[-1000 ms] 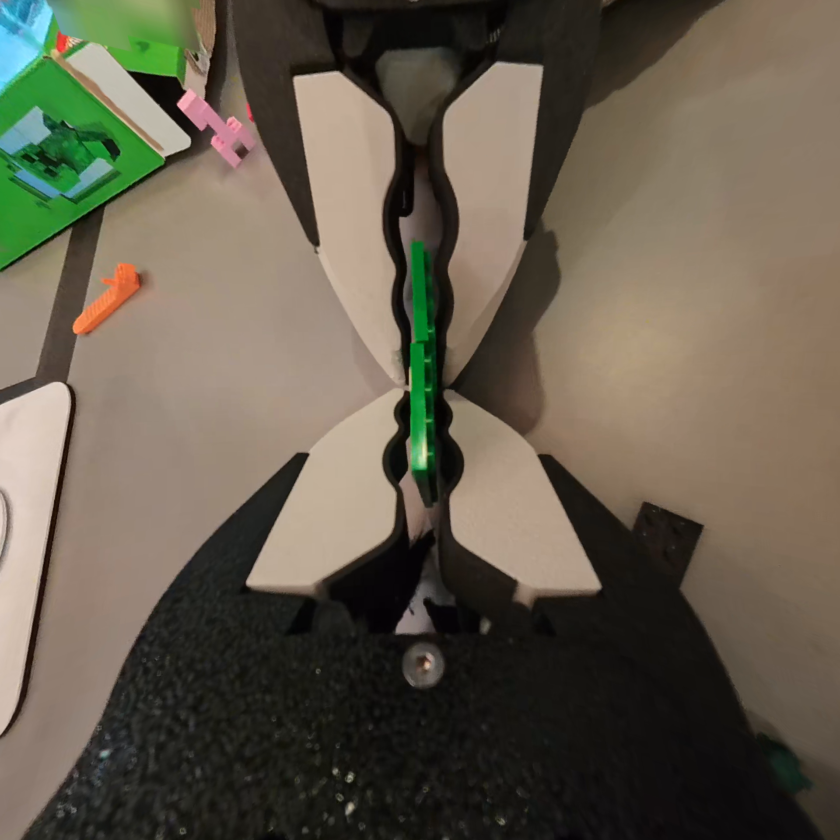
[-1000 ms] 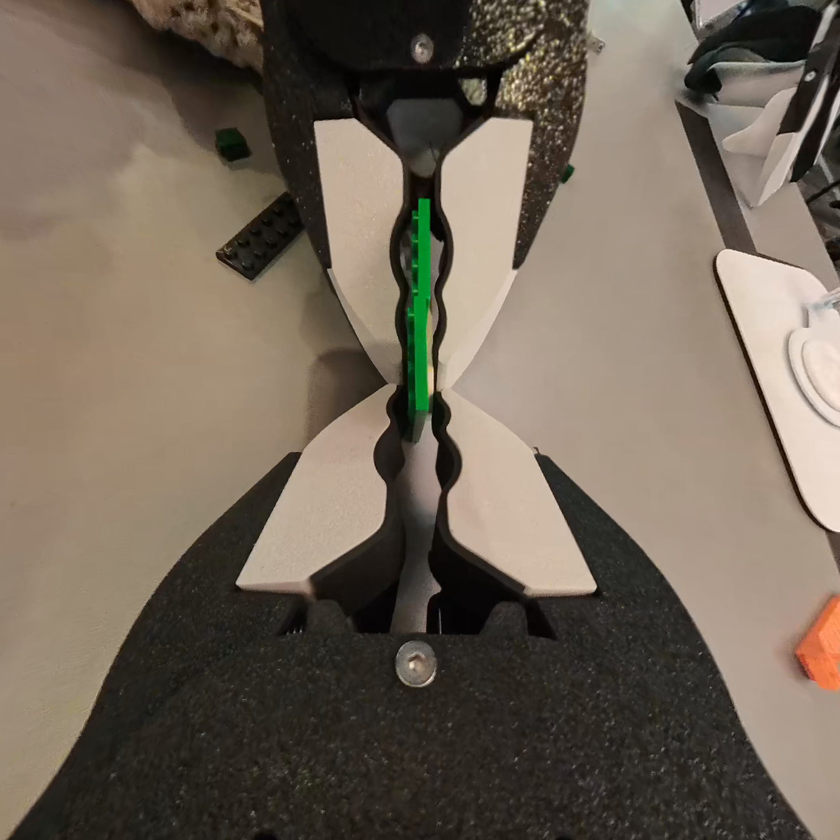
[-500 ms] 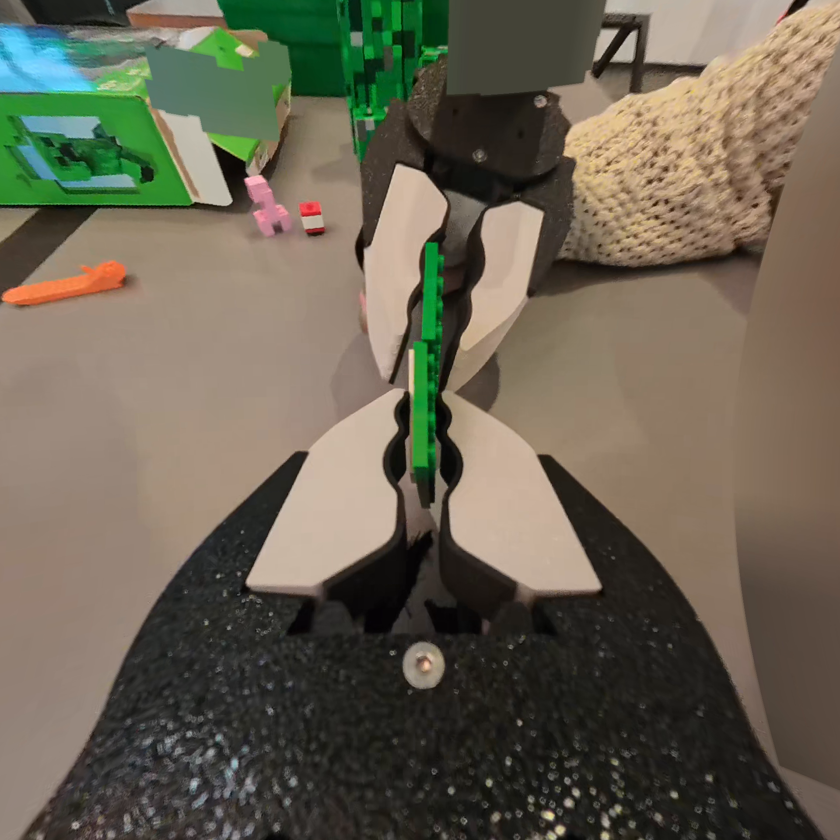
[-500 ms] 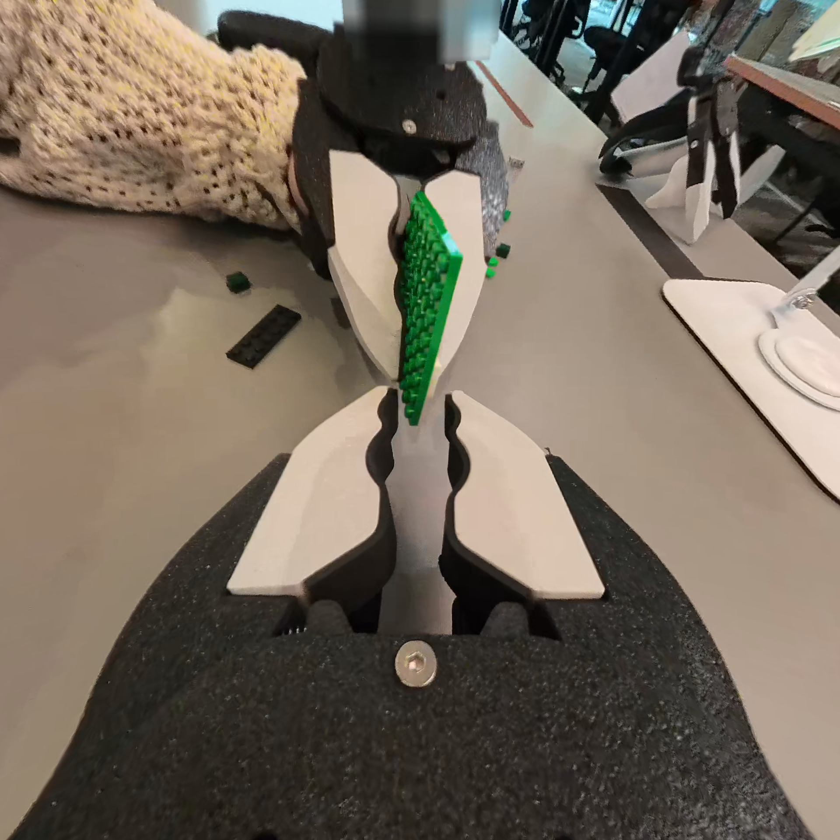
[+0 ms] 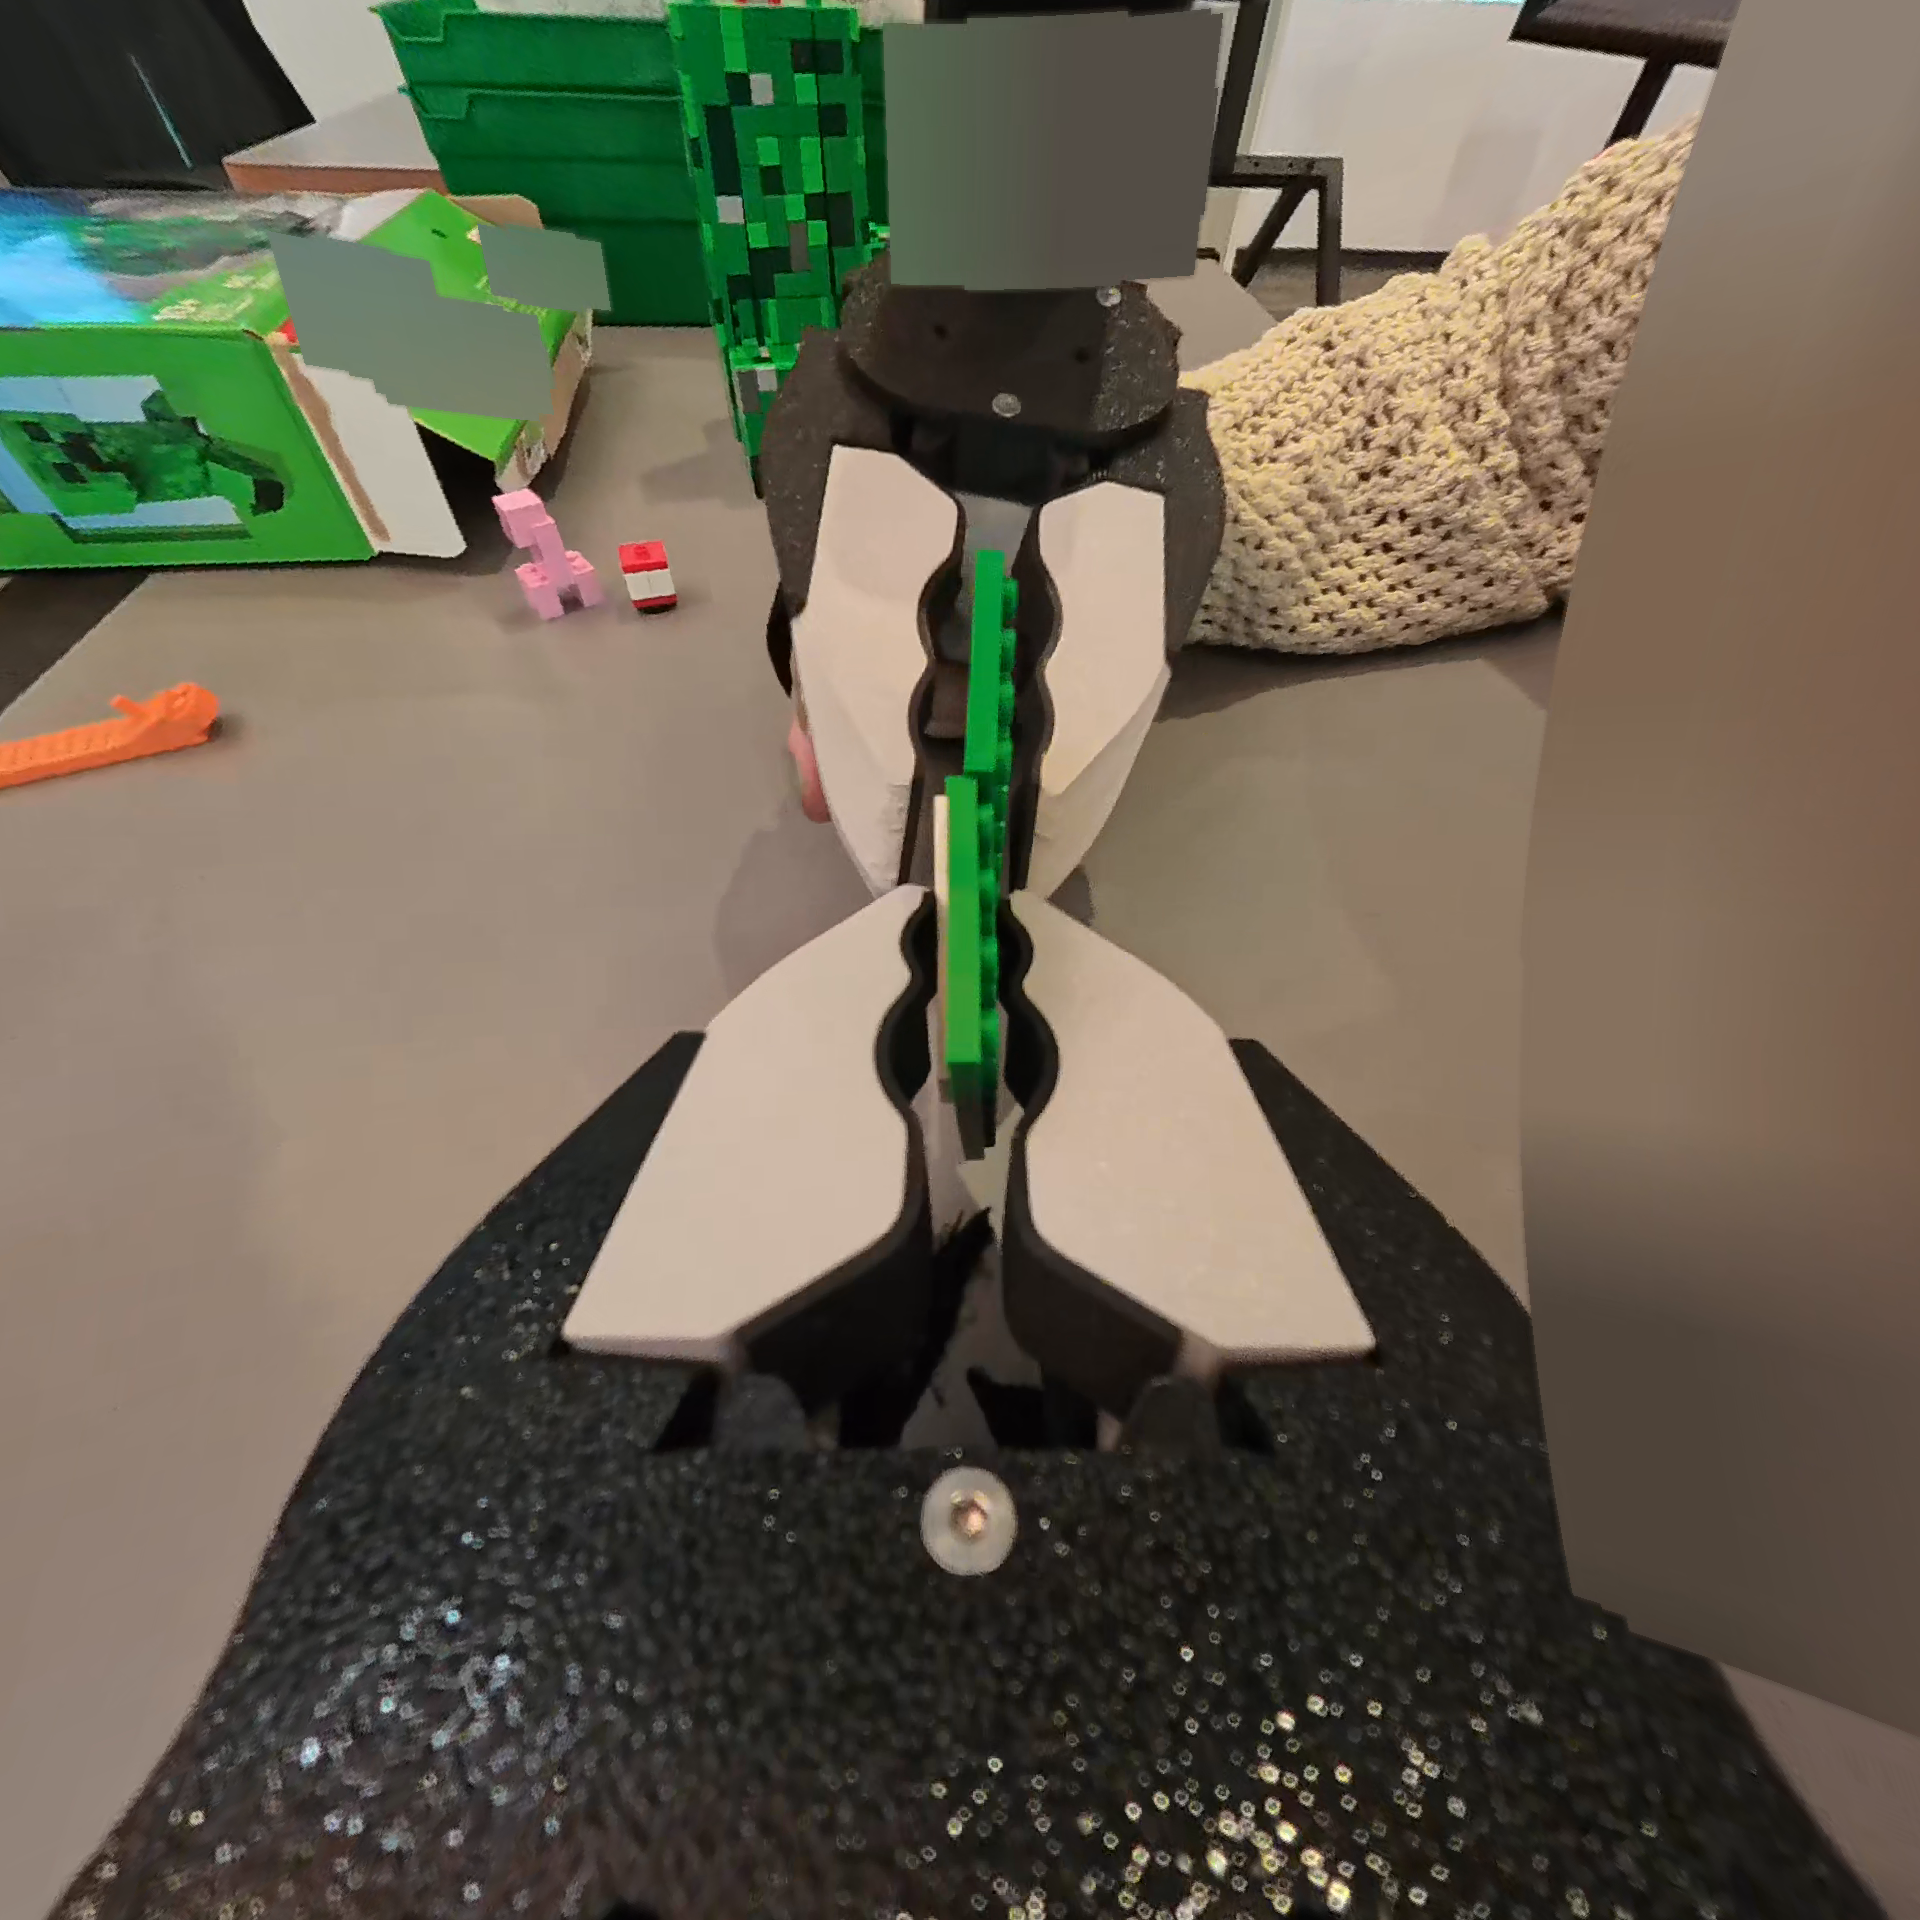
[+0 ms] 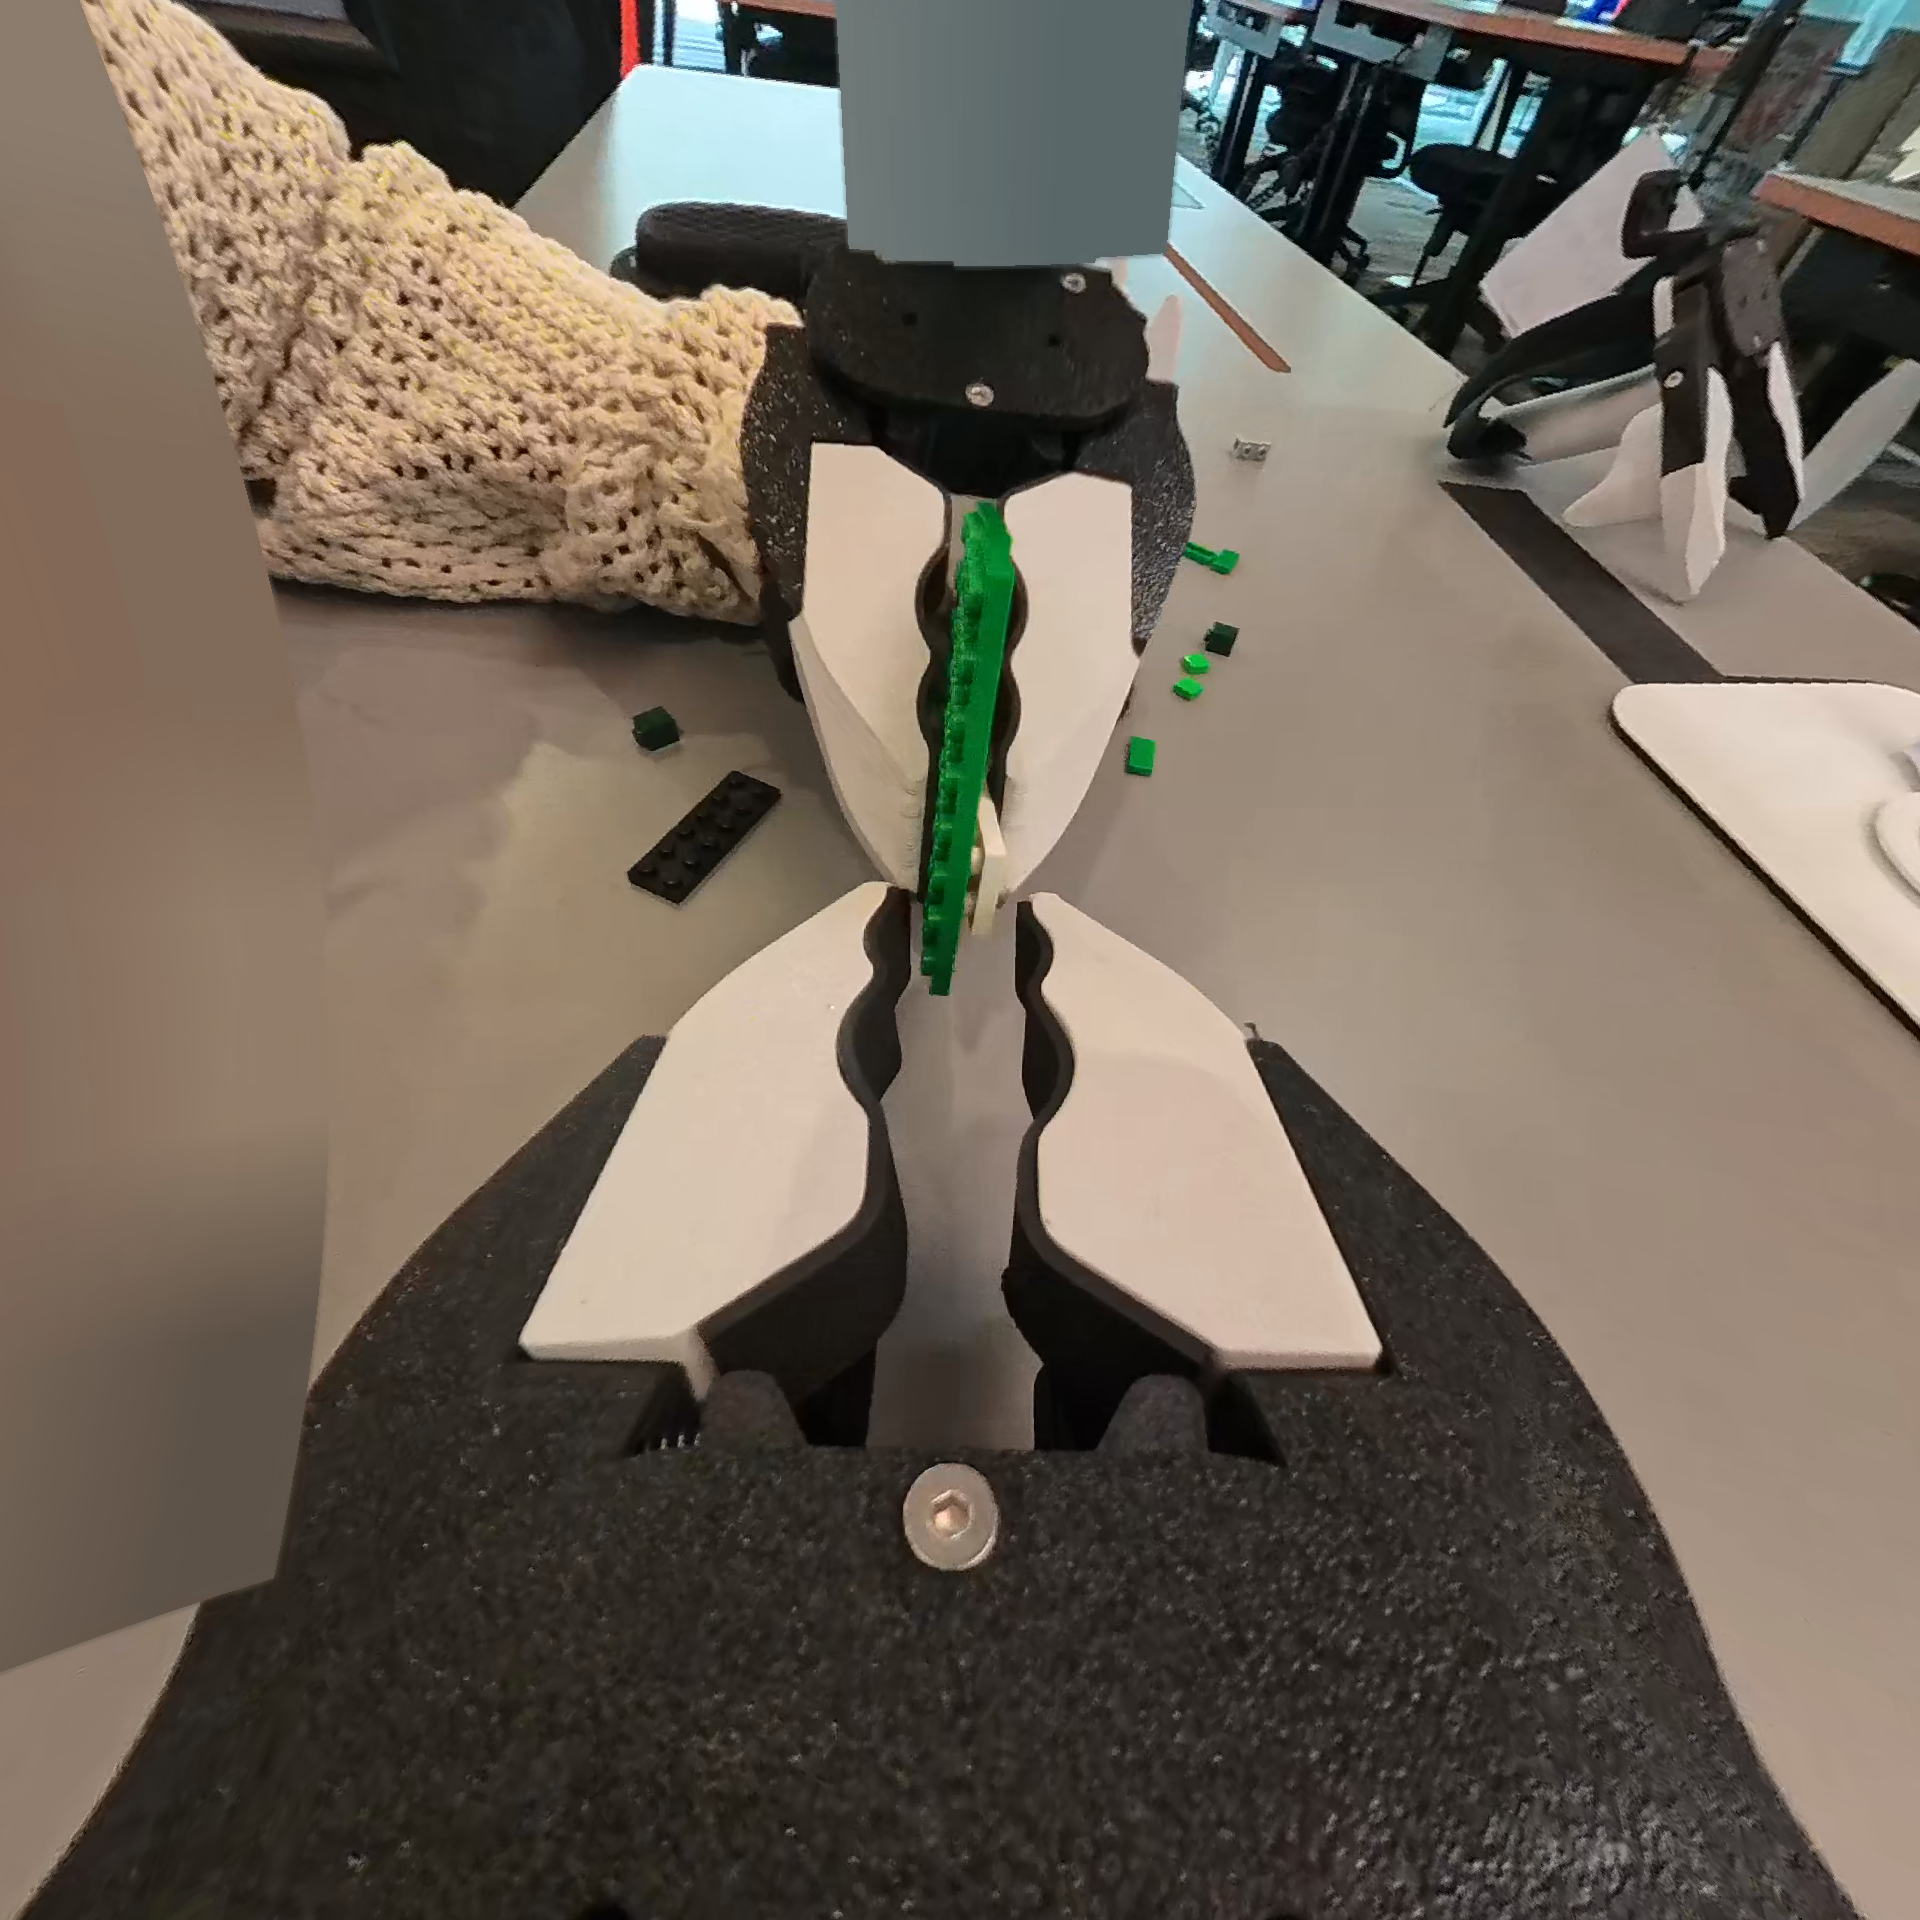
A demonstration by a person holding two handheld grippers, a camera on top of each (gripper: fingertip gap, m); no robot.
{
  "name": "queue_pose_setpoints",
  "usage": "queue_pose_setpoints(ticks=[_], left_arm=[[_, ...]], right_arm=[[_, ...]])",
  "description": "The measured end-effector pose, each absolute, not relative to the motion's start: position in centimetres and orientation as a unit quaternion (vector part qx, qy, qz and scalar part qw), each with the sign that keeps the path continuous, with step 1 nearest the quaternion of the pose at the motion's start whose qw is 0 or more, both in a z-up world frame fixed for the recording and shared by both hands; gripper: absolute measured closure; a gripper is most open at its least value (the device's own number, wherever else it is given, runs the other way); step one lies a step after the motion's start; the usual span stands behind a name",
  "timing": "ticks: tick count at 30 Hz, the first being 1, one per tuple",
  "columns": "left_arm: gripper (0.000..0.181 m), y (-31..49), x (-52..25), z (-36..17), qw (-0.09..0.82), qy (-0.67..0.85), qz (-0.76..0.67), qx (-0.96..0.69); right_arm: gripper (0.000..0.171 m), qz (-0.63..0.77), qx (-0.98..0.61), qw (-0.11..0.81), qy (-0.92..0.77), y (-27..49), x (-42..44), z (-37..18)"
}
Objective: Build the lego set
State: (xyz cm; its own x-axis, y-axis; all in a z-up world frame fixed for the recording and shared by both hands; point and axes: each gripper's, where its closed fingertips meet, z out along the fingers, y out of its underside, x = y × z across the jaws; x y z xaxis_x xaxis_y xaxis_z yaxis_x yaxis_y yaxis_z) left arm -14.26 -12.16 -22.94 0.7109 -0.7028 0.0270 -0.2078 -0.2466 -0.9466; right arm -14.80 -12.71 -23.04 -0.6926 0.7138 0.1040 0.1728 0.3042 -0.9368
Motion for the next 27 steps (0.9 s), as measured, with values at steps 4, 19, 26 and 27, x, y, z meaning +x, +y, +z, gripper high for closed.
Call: queue_pose_setpoints(ticks=[4, 19, 26, 27], left_arm=[[0.171, -12.1, -14.3, -22.9, 0.54, 0.303, -0.224, -0.753], [0.169, -12.5, -14.1, -23.1, 0.542, 0.327, -0.211, -0.745], [0.171, -11.6, -15.1, -23.0, 0.553, 0.325, -0.131, -0.756], [0.171, -11.4, -15.5, -23.2, 0.549, 0.329, -0.102, -0.761]], right_arm=[[0.157, 0.511, -0.288, 0.266, -0.765, -12.8, -14.7, -23.1], [0.162, 0.506, -0.29, 0.258, -0.77, -12.9, -14.7, -23.3], [0.143, 0.528, -0.306, 0.253, -0.751, -12.6, -14.8, -22.8], [0.134, 0.533, -0.303, 0.26, -0.746, -12.5, -14.7, -22.5]])
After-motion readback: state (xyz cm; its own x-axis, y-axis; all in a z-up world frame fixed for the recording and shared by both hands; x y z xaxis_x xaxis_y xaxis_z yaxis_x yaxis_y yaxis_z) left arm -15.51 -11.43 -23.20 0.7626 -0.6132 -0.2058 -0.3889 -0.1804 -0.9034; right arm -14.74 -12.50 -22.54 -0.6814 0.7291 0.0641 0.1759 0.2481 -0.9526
